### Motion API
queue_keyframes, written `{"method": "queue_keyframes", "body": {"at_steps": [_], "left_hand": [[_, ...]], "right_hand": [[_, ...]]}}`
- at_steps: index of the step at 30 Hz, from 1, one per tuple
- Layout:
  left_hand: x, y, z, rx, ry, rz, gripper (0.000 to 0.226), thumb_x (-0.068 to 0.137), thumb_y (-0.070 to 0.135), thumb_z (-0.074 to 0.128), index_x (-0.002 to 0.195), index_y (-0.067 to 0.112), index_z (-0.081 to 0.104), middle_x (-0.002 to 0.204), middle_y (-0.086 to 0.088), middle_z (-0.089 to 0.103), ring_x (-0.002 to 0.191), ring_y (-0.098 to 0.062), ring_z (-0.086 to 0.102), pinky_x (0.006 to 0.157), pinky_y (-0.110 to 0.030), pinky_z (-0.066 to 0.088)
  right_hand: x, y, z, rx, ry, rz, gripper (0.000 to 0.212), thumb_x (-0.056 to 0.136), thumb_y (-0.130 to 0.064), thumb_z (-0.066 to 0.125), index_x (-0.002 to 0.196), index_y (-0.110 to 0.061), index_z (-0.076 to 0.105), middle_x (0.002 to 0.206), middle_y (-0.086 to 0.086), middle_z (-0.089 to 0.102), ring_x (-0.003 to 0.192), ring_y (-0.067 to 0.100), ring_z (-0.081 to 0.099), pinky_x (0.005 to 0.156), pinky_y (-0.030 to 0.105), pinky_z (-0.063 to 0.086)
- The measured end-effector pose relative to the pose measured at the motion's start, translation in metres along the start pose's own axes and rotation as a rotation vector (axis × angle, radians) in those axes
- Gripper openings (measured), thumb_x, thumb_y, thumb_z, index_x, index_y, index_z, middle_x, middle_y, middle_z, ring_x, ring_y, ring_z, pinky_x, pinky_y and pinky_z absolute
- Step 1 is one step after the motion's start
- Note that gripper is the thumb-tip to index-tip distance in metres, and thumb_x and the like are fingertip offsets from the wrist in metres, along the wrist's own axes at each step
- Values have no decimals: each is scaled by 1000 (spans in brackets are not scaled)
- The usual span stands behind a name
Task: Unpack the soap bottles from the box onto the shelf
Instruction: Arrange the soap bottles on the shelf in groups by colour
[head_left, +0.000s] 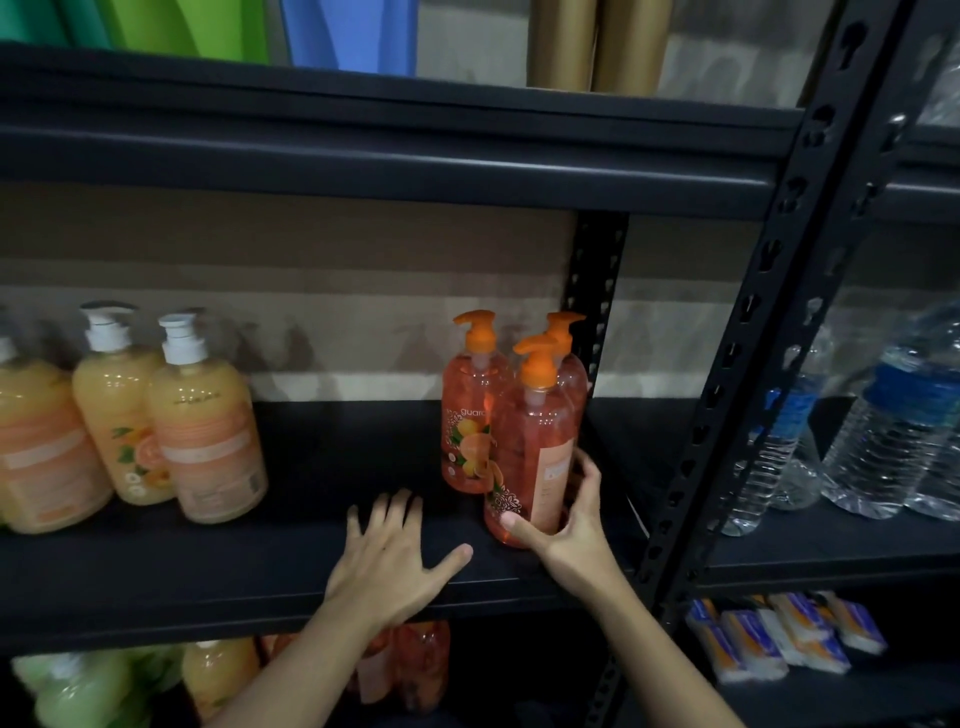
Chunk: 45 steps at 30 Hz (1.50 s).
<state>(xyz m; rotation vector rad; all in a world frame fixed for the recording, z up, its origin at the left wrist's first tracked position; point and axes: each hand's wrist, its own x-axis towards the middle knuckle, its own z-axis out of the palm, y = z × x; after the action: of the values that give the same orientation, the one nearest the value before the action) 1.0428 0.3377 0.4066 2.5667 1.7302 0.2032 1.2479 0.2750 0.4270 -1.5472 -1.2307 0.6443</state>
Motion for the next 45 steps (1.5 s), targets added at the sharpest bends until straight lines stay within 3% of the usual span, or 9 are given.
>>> {"method": "queue_keyframes", "body": {"at_steps": [6,16,19,22,27,34,38,41,45], "left_hand": [[0,0,1,5,-1,-3,119,64,88,-8,155,17,19,161,0,16,149,-20,8,122,-51,4],[1,-1,1,1,0,1,117,65,88,-6,155,18,19,161,1,15,149,-19,7,122,-51,2],[1,-1,2,-1,-9,0,120,62,89,-10,156,18,18,161,1,14,150,-19,6,122,-51,2],[1,-1,2,-3,-10,0,120,63,89,-8,156,18,18,161,1,14,150,-19,6,122,-51,2],[1,-1,2,11,-12,1,119,64,88,-9,156,18,18,161,1,14,150,-19,6,122,-51,2],[1,0,1,12,-17,-9,115,66,87,-5,156,19,18,161,2,14,150,-19,6,122,-50,2],[0,0,1,14,-14,-11,117,65,88,-6,156,18,17,161,3,14,150,-18,6,122,-50,2],[0,0,1,11,-18,-13,117,65,88,-6,156,19,17,161,3,14,150,-18,5,122,-50,2],[0,0,0,9,-22,-13,118,65,89,-7,156,19,17,161,3,14,150,-18,6,123,-50,2]], "right_hand": [[-1,-3,28,-96,278,18,121,53,-53,91,145,-22,19,140,-2,28,137,17,27,113,42,36],[3,17,-2,155,13,54,91,65,-35,91,134,-39,31,133,-9,54,118,7,59,100,32,50],[3,18,1,42,8,25,101,66,-50,86,145,-35,25,140,-10,35,129,9,46,104,31,44],[5,7,17,-115,105,40,127,51,-66,85,149,-24,18,134,-11,20,133,12,27,108,36,41],[6,5,30,-114,288,40,115,52,-55,89,141,-19,27,133,-3,38,128,18,42,102,41,48],[4,9,15,29,112,64,97,59,-45,91,136,-33,34,119,-9,60,109,9,61,83,17,48],[2,11,13,-32,81,39,98,68,-48,85,147,-33,30,139,-10,39,124,9,46,100,28,43],[4,7,19,-109,82,26,110,64,-59,81,149,-32,18,134,-15,19,135,15,26,109,41,39],[9,2,28,-223,183,91,122,54,-62,86,147,-20,19,137,-2,26,136,19,25,107,44,42]]}}
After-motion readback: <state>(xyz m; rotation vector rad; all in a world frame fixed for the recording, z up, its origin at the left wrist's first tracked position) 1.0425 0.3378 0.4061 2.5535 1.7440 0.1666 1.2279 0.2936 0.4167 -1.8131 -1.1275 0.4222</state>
